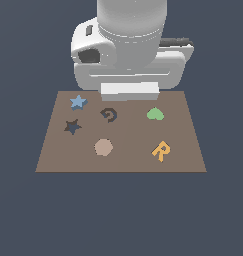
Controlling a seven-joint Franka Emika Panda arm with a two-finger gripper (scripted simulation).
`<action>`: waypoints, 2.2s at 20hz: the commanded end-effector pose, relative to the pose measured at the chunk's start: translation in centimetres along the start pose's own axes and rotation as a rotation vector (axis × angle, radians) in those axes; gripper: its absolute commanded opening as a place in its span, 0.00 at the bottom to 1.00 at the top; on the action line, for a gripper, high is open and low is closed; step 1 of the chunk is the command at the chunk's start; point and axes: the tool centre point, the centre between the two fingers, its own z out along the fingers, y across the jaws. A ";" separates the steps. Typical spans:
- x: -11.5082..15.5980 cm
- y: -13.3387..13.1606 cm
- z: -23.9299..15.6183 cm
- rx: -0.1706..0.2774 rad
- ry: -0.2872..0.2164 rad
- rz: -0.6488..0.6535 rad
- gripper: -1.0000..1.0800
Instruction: Insert a designated object into the corresponding slot on a board.
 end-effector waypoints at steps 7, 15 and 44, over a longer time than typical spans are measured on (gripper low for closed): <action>-0.3 0.3 0.2 -0.001 0.001 -0.021 0.96; -1.7 1.5 1.3 -0.004 0.004 -0.111 0.96; -7.3 14.1 9.2 -0.031 0.026 -0.779 0.96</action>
